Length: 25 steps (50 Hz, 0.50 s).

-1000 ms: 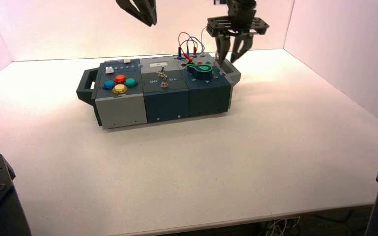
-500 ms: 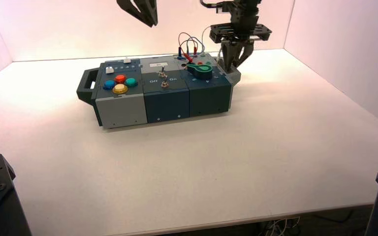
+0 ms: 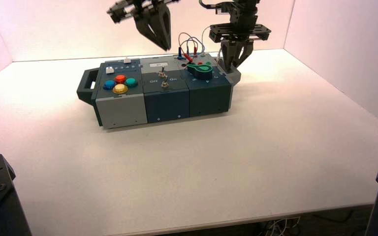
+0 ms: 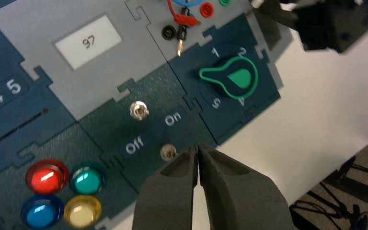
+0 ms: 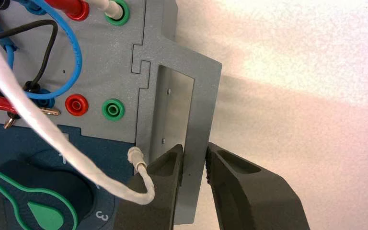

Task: Flip the top switch off with the left gripper.

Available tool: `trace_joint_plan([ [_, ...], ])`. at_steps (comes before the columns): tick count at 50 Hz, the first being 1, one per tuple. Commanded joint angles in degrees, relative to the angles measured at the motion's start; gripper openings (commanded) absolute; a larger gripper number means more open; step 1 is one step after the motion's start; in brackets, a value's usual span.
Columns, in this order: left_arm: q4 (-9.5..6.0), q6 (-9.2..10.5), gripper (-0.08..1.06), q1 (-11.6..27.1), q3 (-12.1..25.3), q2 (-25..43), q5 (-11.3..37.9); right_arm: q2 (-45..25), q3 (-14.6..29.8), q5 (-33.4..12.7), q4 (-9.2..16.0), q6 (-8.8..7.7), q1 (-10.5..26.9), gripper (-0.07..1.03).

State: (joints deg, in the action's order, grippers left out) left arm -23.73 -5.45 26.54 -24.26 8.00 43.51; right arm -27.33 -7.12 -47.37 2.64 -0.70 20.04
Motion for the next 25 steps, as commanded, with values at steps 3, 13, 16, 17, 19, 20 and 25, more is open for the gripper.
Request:
trace_joint_plan([
  [3,-0.09,0.0,-0.04,0.1,3.9,1.6,-0.8,0.4,0.1,-0.4,-0.3,-0.53,-0.6,-0.02],
  [13,-0.18,0.18,-0.04,0.1,7.3,5.8,0.0,0.5,0.2,-0.4,-0.2,-0.53,-0.6,-0.02],
  [16,-0.09,0.44,-0.04,0.0,7.9,7.0,0.2,0.6,0.2,-0.4,-0.3,-0.53,-0.6,-0.02],
  [17,-0.18,0.53,-0.04,-0.1,8.0,7.4,0.2,0.5,0.2,-0.4,-0.3,-0.53,-0.6,-0.02],
  [19,-0.09,0.7,-0.04,-0.3,8.1,7.8,0.2,0.5,0.2,-0.4,-0.2,-0.53,-0.6,-0.02],
  [20,-0.18,0.7,-0.04,-0.4,8.2,7.9,0.2,0.5,0.2,-0.4,-0.3,-0.53,-0.6,-0.02],
  [25,-0.09,0.88,-0.04,-1.0,8.1,8.7,0.2,0.4,0.2,-0.4,-0.3,-0.53,-0.6,-0.02],
])
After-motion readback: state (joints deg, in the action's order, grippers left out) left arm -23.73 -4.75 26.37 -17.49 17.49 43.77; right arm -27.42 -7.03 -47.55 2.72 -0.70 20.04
